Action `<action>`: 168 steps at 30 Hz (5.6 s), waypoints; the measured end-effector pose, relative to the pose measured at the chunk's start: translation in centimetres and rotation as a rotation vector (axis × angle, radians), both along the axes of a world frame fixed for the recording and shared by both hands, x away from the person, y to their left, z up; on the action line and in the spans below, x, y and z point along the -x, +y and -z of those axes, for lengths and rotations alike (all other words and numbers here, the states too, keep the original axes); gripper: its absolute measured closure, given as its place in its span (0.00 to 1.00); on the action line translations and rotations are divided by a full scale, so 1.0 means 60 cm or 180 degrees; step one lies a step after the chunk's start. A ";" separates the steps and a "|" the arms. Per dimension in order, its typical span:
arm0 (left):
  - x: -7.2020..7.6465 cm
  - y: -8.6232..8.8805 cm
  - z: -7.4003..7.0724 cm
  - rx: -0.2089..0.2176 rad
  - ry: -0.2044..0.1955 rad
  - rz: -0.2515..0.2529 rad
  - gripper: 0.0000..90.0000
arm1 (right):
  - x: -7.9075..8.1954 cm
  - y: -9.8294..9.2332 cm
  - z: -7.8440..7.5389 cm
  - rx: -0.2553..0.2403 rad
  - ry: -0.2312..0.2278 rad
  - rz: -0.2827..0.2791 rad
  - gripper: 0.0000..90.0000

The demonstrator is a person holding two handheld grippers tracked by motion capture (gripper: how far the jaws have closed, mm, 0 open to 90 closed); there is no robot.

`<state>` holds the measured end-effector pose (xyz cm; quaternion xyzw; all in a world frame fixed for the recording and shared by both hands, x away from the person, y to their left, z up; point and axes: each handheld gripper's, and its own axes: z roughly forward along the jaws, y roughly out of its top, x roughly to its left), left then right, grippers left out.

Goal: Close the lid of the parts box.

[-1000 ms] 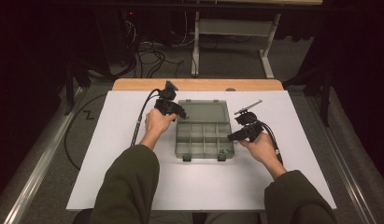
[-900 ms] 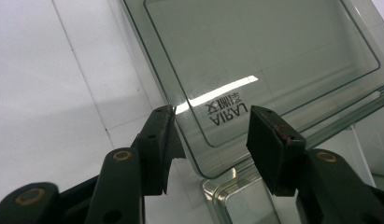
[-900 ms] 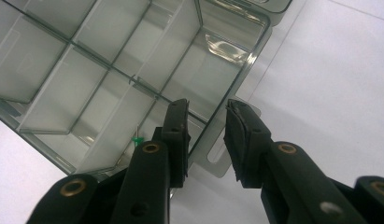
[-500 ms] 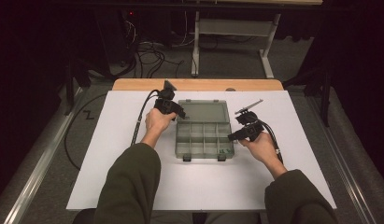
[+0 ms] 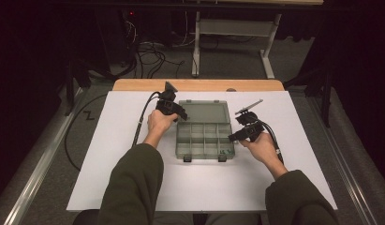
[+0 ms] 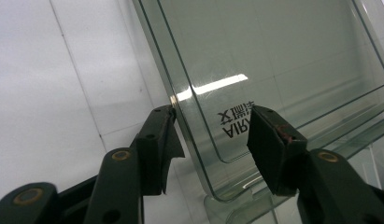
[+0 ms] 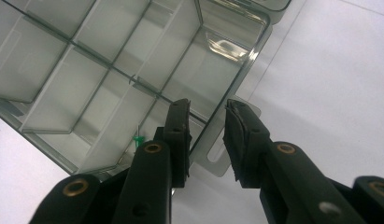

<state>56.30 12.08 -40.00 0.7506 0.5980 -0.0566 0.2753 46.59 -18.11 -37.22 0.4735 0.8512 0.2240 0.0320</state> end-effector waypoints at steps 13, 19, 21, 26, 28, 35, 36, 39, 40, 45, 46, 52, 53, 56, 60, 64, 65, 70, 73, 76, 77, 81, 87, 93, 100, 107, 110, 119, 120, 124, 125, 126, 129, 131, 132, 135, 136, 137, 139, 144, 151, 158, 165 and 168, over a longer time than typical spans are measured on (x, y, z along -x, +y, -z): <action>-0.003 0.005 0.004 0.0137 0.0022 0.0012 0.56 | -0.002 0.001 -0.001 0.0033 0.0027 -0.0018 0.81; 0.000 0.007 0.000 0.0175 -0.0044 0.0014 0.58 | -0.003 0.003 -0.002 0.0051 0.0056 -0.0007 0.81; 0.001 0.009 -0.003 0.0198 -0.0073 0.0017 0.58 | -0.003 0.003 -0.002 0.0054 0.0053 -0.0001 0.81; 0.005 0.010 -0.009 0.0197 -0.0145 0.0041 0.58 | -0.004 0.005 -0.004 0.0103 0.0060 -0.0033 0.82; 0.008 0.004 -0.011 0.0287 -0.0173 -0.0109 0.58 | -0.003 0.005 -0.004 0.0106 0.0062 -0.0030 0.82; 0.016 0.013 -0.027 0.0217 -0.0310 0.0076 0.59 | -0.004 0.004 -0.004 0.0110 0.0063 -0.0043 0.82; 0.018 0.013 -0.030 0.0218 -0.0338 0.0088 0.59 | -0.004 0.004 -0.004 0.0111 0.0065 -0.0042 0.82; 0.023 0.013 -0.040 0.0213 -0.0404 0.0104 0.59 | -0.004 0.004 -0.004 0.0113 0.0060 -0.0037 0.82; 0.024 0.013 -0.042 0.0212 -0.0417 0.0114 0.59 | -0.003 0.005 -0.004 0.0116 0.0059 -0.0033 0.82; 0.032 0.015 -0.054 0.0205 -0.0500 0.0178 0.59 | -0.004 0.005 -0.004 0.0111 0.0068 -0.0037 0.82; 0.034 0.014 -0.055 0.0198 -0.0519 0.0193 0.59 | -0.004 0.005 -0.004 0.0110 0.0067 -0.0035 0.82; 0.050 0.006 -0.068 0.0012 -0.0680 0.0315 0.59 | -0.004 0.004 -0.004 0.0111 0.0062 -0.0041 0.82; 0.053 0.006 -0.070 -0.0009 -0.0703 0.0335 0.59 | -0.004 0.004 -0.004 0.0110 0.0070 -0.0037 0.82; 0.059 0.003 -0.074 -0.0067 -0.0755 0.0384 0.59 | -0.004 0.004 -0.004 0.0113 0.0061 -0.0042 0.82; 0.068 0.003 -0.076 -0.0081 -0.0820 0.0395 0.59 | -0.003 0.005 -0.004 0.0114 0.0060 -0.0032 0.82; 0.076 0.005 -0.077 -0.0076 -0.0866 0.0425 0.60 | -0.003 0.006 -0.004 0.0114 0.0057 -0.0026 0.82; 0.079 0.005 -0.078 -0.0086 -0.0875 0.0429 0.61 | -0.003 0.006 -0.004 0.0114 0.0056 -0.0026 0.82; 0.085 0.006 -0.079 -0.0094 -0.0906 0.0455 0.62 | -0.002 0.006 -0.004 0.0118 0.0057 -0.0023 0.82; 0.087 0.006 -0.078 -0.0099 -0.0930 0.0459 0.62 | -0.002 0.006 -0.004 0.0122 0.0052 -0.0025 0.82; 0.090 0.005 -0.079 -0.0133 -0.0948 0.0481 0.62 | -0.002 0.005 -0.003 0.0114 0.0037 -0.0032 0.82; 0.088 0.006 -0.078 -0.0108 -0.1009 0.0527 0.62 | -0.002 0.006 -0.003 0.0105 0.0039 -0.0023 0.82; 0.094 0.008 -0.078 -0.0087 -0.0969 0.0456 0.63 | 0.000 0.006 -0.003 0.0102 0.0025 -0.0019 0.82; 0.098 0.009 -0.079 -0.0094 -0.0982 0.0489 0.64 | 0.000 0.006 -0.003 0.0110 0.0021 -0.0014 0.82; 0.104 0.009 -0.081 -0.0105 -0.1017 0.0509 0.64 | 0.001 0.006 -0.003 0.0117 -0.0005 -0.0044 0.82; 0.108 0.012 -0.080 -0.0112 -0.1018 0.0568 0.65 | 0.008 0.006 0.000 0.0161 -0.0153 -0.0126 0.83; 0.111 0.013 -0.078 -0.0109 -0.1031 0.0579 0.66 | 0.012 0.006 0.001 0.0163 -0.0207 -0.0140 0.83; 0.113 0.013 -0.080 -0.0135 -0.1040 0.0614 0.66 | 0.013 0.005 0.002 0.0145 -0.0229 -0.0150 0.82; 0.117 0.013 -0.081 -0.0156 -0.1058 0.0638 0.66 | 0.014 0.003 0.001 0.0116 -0.0224 -0.0157 0.81; 0.118 0.013 -0.082 -0.0160 -0.1061 0.0642 0.66 | 0.015 0.003 0.000 0.0102 -0.0213 -0.0169 0.79; 0.118 0.013 -0.082 -0.0179 -0.1064 0.0673 0.66 | 0.021 0.001 -0.008 0.0085 -0.0234 -0.0170 0.77; 0.119 0.013 -0.082 -0.0182 -0.1065 0.0679 0.66 | 0.022 -0.001 -0.011 0.0076 -0.0247 -0.0158 0.78; 0.119 0.013 -0.082 -0.0180 -0.1069 0.0676 0.66 | 0.023 -0.004 -0.013 0.0063 -0.0245 -0.0137 0.80; 0.121 0.013 -0.082 -0.0199 -0.1082 0.0696 0.66 | 0.022 -0.017 -0.021 0.0041 -0.0260 -0.0111 0.89; 0.122 0.013 -0.082 -0.0209 -0.1092 0.0700 0.66 | 0.021 -0.024 -0.026 0.0025 -0.0295 -0.0100 0.93; 0.123 0.013 -0.082 -0.0209 -0.1095 0.0703 0.66 | 0.021 -0.026 -0.029 0.0016 -0.0305 -0.0091 0.94; 0.125 0.014 -0.081 -0.0198 -0.1100 0.0714 0.66 | 0.019 -0.031 -0.039 0.0021 -0.0372 -0.0071 0.96; 0.126 0.014 -0.081 -0.0196 -0.1103 0.0713 0.66 | 0.017 -0.032 -0.045 0.0013 -0.0387 -0.0046 0.96; 0.126 0.015 -0.081 -0.0195 -0.1113 0.0714 0.66 | 0.016 -0.033 -0.047 0.0001 -0.0407 -0.0040 0.96; 0.127 0.015 -0.082 -0.0196 -0.1126 0.0716 0.66 | 0.013 -0.035 -0.055 -0.0031 -0.0445 -0.0023 0.96; 0.129 0.015 -0.083 -0.0192 -0.1143 0.0713 0.66 | 0.010 -0.032 -0.068 -0.0011 -0.0473 0.0003 0.97; 0.133 0.014 -0.085 -0.0231 -0.1167 0.0742 0.66 | 0.001 -0.031 -0.082 -0.0071 -0.0489 0.0045 0.99; 0.139 0.013 -0.085 -0.0288 -0.1229 0.0778 0.68 | -0.004 -0.023 -0.089 -0.0119 -0.0566 0.0042 0.99; 0.142 0.015 -0.085 -0.0296 -0.1244 0.0797 0.69 | -0.009 -0.022 -0.090 -0.0141 -0.0575 0.0110 0.99; 0.143 0.015 -0.085 -0.0299 -0.1227 0.0820 0.69 | -0.012 -0.025 -0.091 -0.0136 -0.0582 0.0142 0.99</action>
